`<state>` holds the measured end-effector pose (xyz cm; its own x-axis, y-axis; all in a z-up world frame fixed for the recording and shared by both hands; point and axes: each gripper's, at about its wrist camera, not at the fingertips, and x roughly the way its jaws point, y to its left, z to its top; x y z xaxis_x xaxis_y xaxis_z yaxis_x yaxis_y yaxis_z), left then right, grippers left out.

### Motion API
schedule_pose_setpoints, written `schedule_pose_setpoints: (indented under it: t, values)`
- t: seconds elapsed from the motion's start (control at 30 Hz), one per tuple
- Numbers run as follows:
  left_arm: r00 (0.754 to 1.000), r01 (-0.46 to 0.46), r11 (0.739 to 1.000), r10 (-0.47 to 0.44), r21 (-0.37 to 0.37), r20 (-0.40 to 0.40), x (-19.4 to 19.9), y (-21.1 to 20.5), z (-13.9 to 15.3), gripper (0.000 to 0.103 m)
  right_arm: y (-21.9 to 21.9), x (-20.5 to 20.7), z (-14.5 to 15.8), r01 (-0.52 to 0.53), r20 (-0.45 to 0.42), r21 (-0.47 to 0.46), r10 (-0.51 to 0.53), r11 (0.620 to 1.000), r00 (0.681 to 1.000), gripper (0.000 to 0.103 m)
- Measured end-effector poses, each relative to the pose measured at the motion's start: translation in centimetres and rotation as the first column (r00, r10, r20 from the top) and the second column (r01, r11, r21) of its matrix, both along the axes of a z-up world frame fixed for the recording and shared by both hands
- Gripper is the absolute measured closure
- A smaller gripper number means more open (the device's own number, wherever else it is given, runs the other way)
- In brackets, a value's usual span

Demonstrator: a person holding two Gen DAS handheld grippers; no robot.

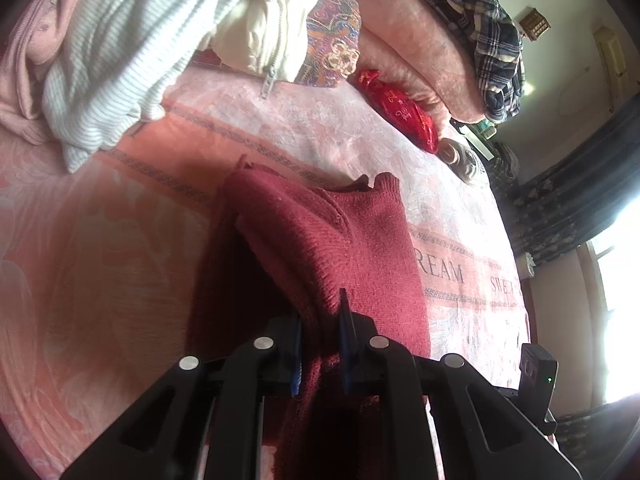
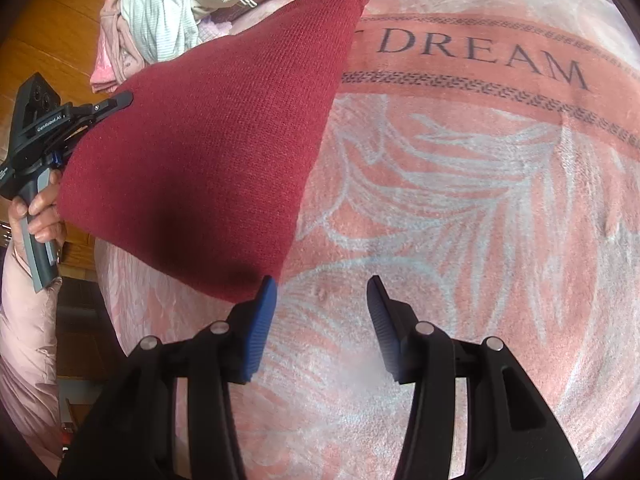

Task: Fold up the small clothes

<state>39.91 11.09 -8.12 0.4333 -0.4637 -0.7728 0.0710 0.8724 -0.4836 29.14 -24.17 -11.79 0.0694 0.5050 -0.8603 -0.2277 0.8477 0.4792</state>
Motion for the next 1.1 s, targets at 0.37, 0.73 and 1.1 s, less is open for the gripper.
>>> schedule_pose_setpoints:
  t: [0.37, 0.73, 1.1]
  values:
    - [0.998, -0.035, 0.999, 0.035, -0.008, -0.053, 0.0, 3.5, -2.8, 0.088, 3.7, 0.8, 0.8, -0.039, 0.017, -0.003, 0.039, 0.999, 0.999, 0.055]
    - [0.996, -0.024, 0.996, 0.032, 0.085, -0.088, 0.8, 3.5, -7.6, 0.084, 8.7, 1.7, 0.0, -0.082, 0.012, -0.027, 0.082, 0.996, 0.997, 0.054]
    - [0.994, -0.067, 0.988, 0.077, 0.137, -0.076, -1.5, 5.5, -5.9, 0.055, 10.6, 2.4, -2.1, -0.078, -0.023, -0.038, 0.077, 0.996, 0.997, 0.054]
